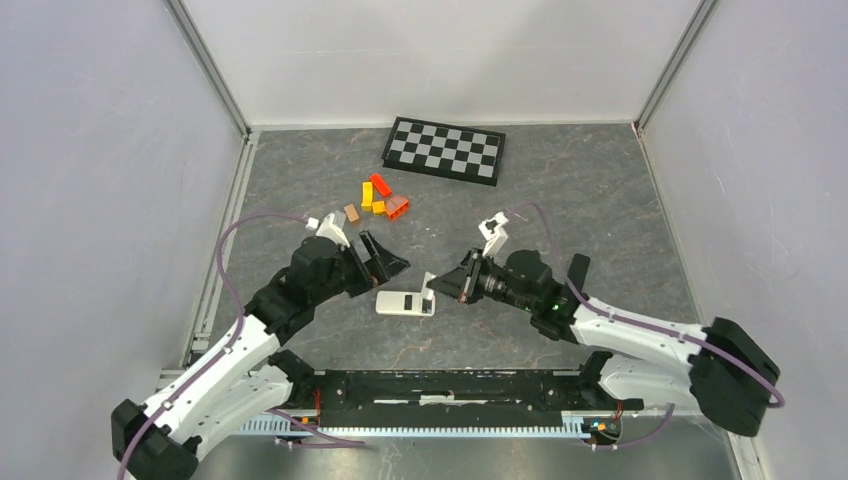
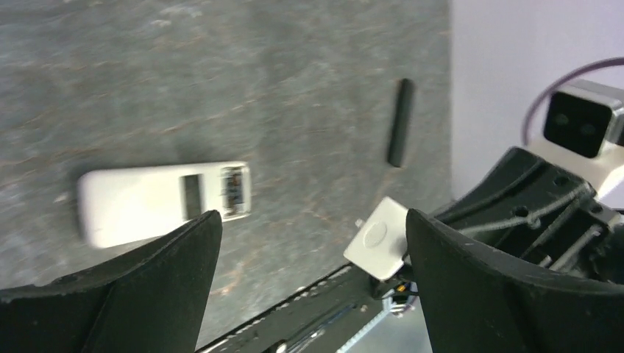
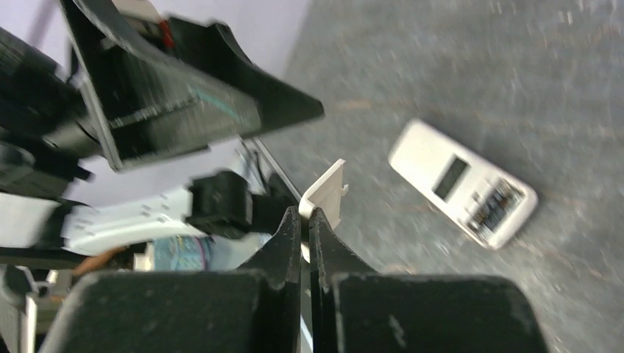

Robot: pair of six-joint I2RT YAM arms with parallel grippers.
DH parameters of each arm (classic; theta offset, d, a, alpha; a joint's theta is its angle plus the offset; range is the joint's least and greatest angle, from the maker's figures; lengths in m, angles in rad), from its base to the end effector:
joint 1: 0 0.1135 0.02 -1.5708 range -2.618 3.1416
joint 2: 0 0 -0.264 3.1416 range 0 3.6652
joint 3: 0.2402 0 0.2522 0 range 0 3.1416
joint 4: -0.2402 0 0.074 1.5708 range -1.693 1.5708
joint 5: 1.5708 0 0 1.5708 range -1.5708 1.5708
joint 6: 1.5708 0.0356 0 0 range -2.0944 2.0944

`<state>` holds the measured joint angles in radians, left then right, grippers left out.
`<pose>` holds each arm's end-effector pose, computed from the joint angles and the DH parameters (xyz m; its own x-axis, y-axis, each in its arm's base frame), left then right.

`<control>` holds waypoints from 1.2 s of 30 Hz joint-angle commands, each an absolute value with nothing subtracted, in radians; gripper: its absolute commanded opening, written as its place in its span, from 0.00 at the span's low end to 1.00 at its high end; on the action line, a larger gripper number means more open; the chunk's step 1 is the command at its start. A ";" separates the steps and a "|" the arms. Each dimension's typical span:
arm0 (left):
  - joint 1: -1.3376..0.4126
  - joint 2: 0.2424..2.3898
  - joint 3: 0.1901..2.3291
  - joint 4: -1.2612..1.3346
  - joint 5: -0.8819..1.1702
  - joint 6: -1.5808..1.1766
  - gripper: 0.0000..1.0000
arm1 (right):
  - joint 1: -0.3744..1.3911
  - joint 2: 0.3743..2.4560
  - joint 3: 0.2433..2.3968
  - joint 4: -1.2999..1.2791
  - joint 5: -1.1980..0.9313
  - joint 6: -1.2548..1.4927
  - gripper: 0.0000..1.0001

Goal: Load the batteries into the remote control
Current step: Load the battery cover into the remote control.

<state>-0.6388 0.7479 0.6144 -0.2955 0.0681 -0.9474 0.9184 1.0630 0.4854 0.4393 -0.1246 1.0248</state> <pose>0.1405 -0.1074 0.2744 -0.7182 -0.4755 -0.5079 0.1052 0.6474 -0.7548 0.1409 0.1917 0.2456 -0.7812 0.3743 -0.4997 -0.3767 0.3556 0.8554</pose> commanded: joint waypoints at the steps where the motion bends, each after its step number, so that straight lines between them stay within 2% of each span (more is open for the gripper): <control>1: -0.508 0.773 0.540 -0.402 0.200 -0.885 1.00 | 0.907 1.175 0.534 0.345 -0.319 0.935 0.00; 4: -0.428 0.793 0.479 -0.398 0.274 -0.875 1.00 | 0.896 1.248 0.545 0.364 -0.340 0.914 0.00; 8: -0.400 0.836 0.451 -0.409 0.275 -0.838 0.99 | 0.859 1.351 0.573 0.358 -0.387 0.915 0.00; 16: -0.389 0.933 0.433 -0.381 0.264 -0.782 0.84 | 0.827 1.477 0.589 0.436 -0.454 0.969 0.00; 23: -0.385 0.989 0.426 -0.339 0.271 -0.773 0.74 | 0.794 1.543 0.563 0.559 -0.496 1.026 0.00; 36: -0.386 1.017 0.432 -0.348 0.226 -0.761 0.74 | 0.771 1.626 0.556 0.614 -0.508 1.096 0.00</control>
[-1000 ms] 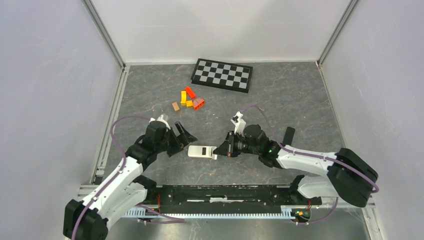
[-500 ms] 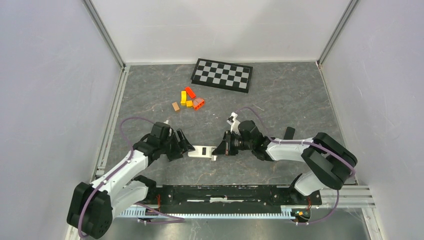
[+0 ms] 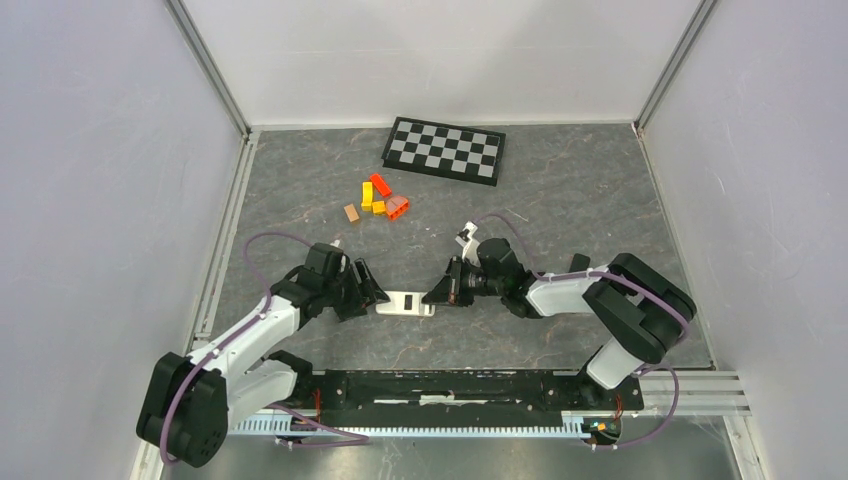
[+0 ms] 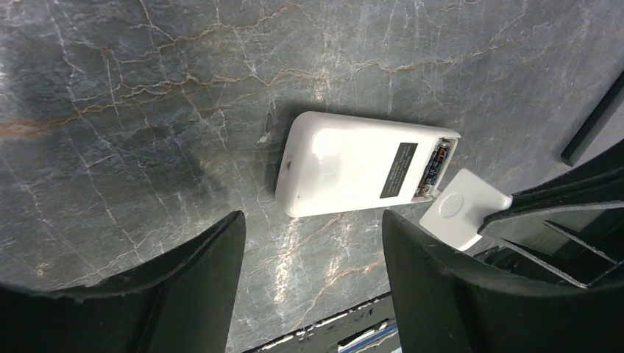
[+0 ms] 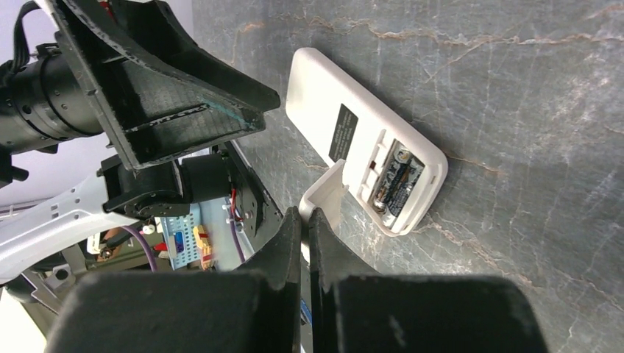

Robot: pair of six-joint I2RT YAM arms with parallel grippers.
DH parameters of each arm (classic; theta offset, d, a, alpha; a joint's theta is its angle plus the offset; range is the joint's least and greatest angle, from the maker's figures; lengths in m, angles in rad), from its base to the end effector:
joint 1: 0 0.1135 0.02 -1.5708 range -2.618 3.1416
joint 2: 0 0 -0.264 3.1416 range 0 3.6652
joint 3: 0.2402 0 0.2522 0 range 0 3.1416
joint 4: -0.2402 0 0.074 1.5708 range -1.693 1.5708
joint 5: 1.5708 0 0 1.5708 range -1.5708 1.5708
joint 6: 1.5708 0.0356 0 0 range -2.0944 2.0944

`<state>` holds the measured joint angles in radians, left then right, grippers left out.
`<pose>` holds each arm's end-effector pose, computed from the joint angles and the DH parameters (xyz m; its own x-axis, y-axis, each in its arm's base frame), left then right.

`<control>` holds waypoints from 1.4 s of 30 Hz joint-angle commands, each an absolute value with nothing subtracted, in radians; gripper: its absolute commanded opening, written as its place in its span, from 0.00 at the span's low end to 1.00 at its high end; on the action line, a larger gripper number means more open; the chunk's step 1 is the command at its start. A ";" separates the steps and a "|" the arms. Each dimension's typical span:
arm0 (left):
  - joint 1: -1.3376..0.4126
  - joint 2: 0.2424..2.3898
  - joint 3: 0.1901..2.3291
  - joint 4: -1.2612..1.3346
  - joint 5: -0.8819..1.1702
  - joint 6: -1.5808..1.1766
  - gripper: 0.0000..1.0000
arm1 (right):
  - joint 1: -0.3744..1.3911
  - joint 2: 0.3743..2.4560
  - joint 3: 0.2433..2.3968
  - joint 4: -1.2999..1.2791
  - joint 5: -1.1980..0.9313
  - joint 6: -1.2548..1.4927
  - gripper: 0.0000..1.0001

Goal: Load the batteries into the remote control
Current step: Load the battery cover into the remote control.

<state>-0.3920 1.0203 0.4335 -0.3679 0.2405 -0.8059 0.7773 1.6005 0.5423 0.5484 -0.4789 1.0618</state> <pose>0.1648 -0.0773 0.1642 -0.8817 -0.3937 -0.2599 -0.1991 0.8101 -0.5515 0.1969 0.2168 0.1418 -0.9634 0.1393 -0.2290 -0.1393 0.4697 0.8718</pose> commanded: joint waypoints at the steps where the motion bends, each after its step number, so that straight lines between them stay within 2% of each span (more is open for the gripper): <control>1: -0.385 1.017 0.433 -0.350 0.224 -0.760 0.74 | 0.771 1.630 0.556 0.610 -0.507 1.096 0.00; 15: -0.386 1.030 0.433 -0.348 0.231 -0.755 0.68 | 0.747 1.659 0.533 0.630 -0.479 1.095 0.00; 30: -0.385 1.044 0.431 -0.339 0.243 -0.751 0.65 | 0.741 1.705 0.529 0.696 -0.512 1.129 0.00; 37: -0.385 1.055 0.431 -0.337 0.245 -0.747 0.58 | 0.741 1.687 0.519 0.751 -0.523 1.162 0.00; 42: -0.386 1.057 0.432 -0.337 0.247 -0.746 0.56 | 0.740 1.678 0.517 0.732 -0.518 1.139 0.00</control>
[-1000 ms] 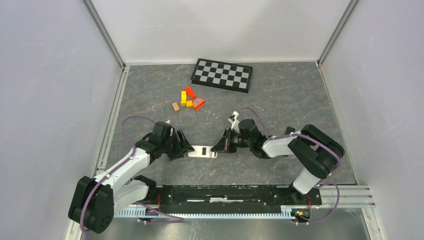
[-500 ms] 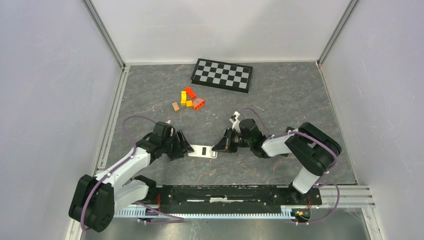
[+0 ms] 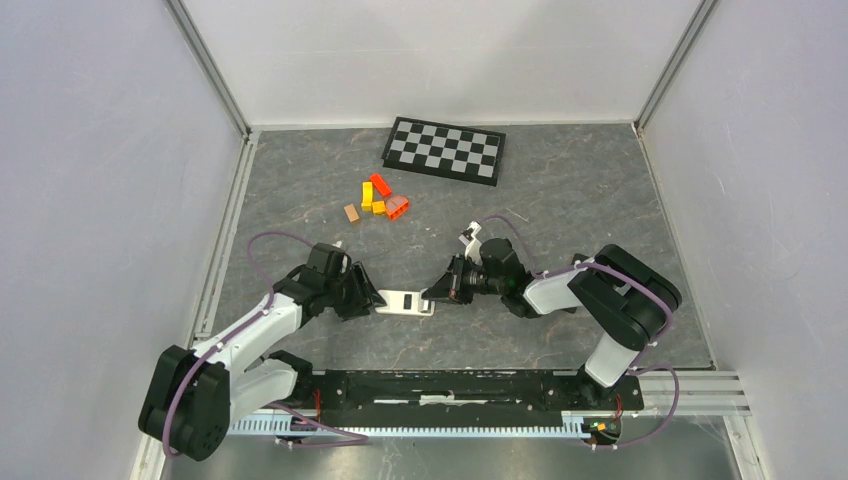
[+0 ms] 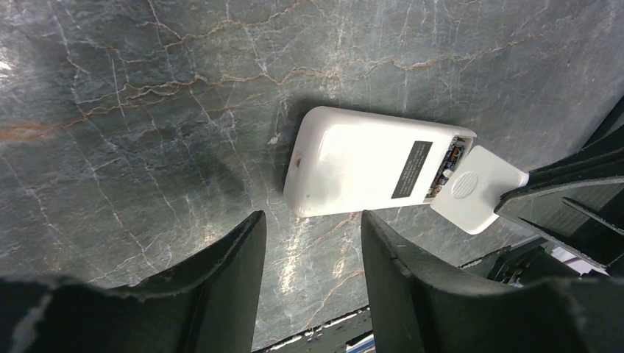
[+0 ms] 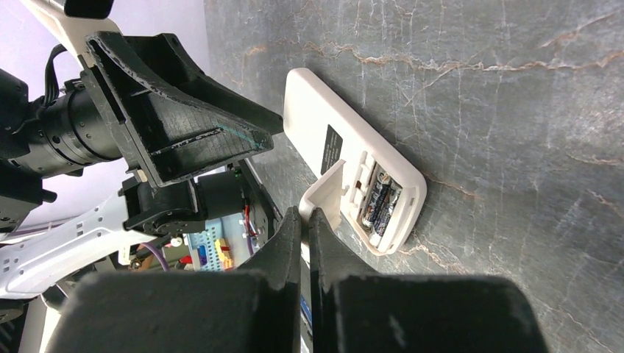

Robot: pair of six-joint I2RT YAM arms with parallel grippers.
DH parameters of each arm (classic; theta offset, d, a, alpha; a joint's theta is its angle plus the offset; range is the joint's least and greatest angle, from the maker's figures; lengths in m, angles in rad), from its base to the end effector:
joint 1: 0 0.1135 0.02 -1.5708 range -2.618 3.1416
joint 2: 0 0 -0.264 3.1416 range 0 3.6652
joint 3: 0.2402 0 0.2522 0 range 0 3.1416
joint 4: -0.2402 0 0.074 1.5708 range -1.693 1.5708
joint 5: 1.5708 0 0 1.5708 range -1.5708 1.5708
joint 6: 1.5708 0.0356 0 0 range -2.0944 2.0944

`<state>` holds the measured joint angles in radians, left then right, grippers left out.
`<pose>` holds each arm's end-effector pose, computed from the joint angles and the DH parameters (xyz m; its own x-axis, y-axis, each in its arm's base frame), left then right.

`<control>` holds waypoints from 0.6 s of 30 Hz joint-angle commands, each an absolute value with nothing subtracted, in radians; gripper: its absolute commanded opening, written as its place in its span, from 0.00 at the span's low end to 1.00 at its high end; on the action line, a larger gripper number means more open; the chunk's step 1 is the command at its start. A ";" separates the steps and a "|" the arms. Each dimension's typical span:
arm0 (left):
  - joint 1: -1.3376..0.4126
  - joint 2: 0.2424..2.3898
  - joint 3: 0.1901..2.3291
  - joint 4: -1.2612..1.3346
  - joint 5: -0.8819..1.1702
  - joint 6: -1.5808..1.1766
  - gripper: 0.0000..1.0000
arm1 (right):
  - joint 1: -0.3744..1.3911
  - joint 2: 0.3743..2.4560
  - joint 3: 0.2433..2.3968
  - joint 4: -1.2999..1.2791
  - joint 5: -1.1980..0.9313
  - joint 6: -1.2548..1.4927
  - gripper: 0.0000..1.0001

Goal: Load the batteries into the remote control
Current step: Load the battery cover into the remote control.

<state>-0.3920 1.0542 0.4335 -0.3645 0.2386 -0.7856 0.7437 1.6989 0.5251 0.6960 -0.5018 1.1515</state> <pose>0.1666 -0.0780 0.1589 -0.8924 -0.3747 -0.2514 -0.1969 0.8247 -0.5301 0.2071 0.2138 0.1242 -0.9670 0.1985 -0.1595 -0.0605 0.4293 0.9011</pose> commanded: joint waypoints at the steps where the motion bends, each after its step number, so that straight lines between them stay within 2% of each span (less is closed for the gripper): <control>1: -0.385 1.058 0.432 -0.337 0.247 -0.746 0.56 | 0.739 1.682 0.518 0.728 -0.519 1.138 0.00; 18: -0.386 1.059 0.433 -0.337 0.254 -0.746 0.56 | 0.737 1.769 0.528 0.765 -0.529 1.141 0.00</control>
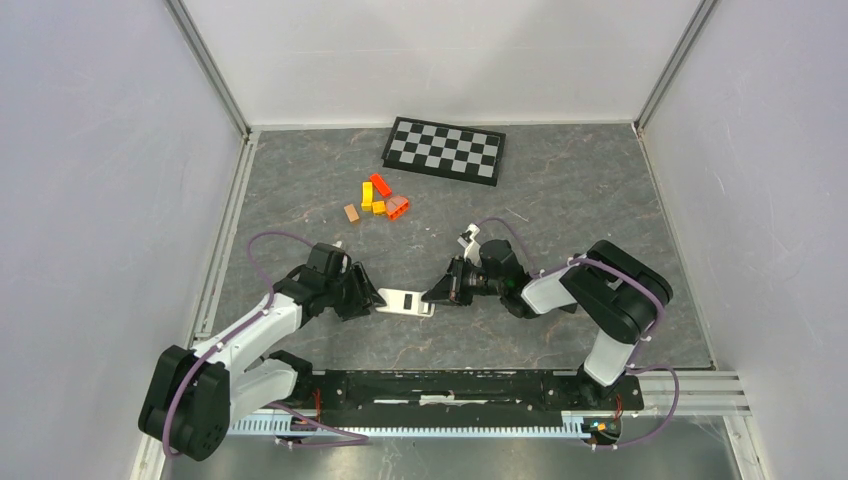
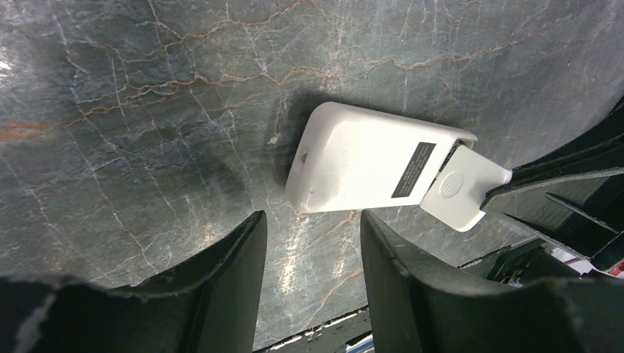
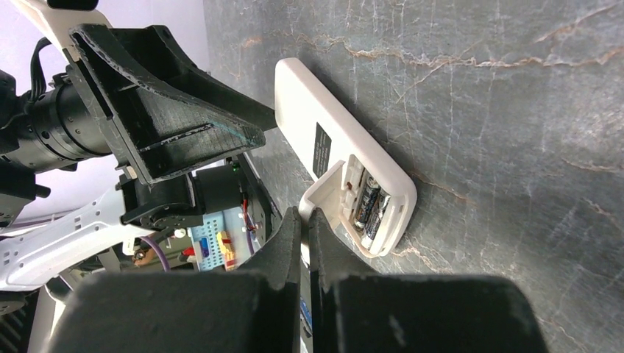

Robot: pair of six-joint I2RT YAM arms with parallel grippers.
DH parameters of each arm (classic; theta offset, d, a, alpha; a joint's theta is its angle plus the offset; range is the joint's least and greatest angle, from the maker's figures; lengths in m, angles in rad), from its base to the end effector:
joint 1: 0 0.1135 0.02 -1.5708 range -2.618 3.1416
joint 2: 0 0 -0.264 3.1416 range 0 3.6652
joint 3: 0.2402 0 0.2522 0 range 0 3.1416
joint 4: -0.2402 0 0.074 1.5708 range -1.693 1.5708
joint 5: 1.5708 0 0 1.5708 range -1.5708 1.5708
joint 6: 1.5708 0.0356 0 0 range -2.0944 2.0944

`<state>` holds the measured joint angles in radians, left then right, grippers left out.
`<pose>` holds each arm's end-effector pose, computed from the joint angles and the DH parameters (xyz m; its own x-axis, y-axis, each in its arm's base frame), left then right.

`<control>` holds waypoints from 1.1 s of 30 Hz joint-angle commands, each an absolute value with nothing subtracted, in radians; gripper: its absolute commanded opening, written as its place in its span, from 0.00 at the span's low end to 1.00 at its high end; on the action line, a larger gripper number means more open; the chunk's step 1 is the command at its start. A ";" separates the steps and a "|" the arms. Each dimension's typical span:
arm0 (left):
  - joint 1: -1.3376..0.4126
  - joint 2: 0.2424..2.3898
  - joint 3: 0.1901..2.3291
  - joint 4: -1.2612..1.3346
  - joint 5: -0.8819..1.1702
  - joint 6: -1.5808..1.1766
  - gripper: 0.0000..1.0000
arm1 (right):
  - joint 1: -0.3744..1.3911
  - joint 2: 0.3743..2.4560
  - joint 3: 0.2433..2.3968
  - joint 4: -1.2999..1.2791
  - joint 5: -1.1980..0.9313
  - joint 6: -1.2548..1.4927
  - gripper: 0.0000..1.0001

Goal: Load the batteries into the remote control
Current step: Load the battery cover into the remote control.

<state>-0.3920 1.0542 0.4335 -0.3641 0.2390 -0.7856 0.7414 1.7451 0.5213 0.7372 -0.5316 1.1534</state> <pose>0.1667 -0.0780 0.1589 -0.8924 -0.3746 -0.2515 -0.1966 0.8245 -0.5306 0.2076 0.2146 0.1146 -0.9740 0.1765 -0.1416 -0.0547 0.4237 0.9041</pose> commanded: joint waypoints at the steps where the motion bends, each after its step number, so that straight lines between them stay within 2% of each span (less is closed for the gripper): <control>1: -0.386 1.061 0.433 -0.337 0.253 -0.745 0.56 | 0.737 1.770 0.529 0.766 -0.529 1.141 0.00; 22: -0.386 1.066 0.437 -0.341 0.245 -0.743 0.55 | 0.712 1.738 0.491 0.651 -0.446 1.155 0.02; 33: -0.386 1.088 0.464 -0.339 0.212 -0.732 0.58 | 0.708 1.770 0.577 0.541 -0.480 1.066 0.02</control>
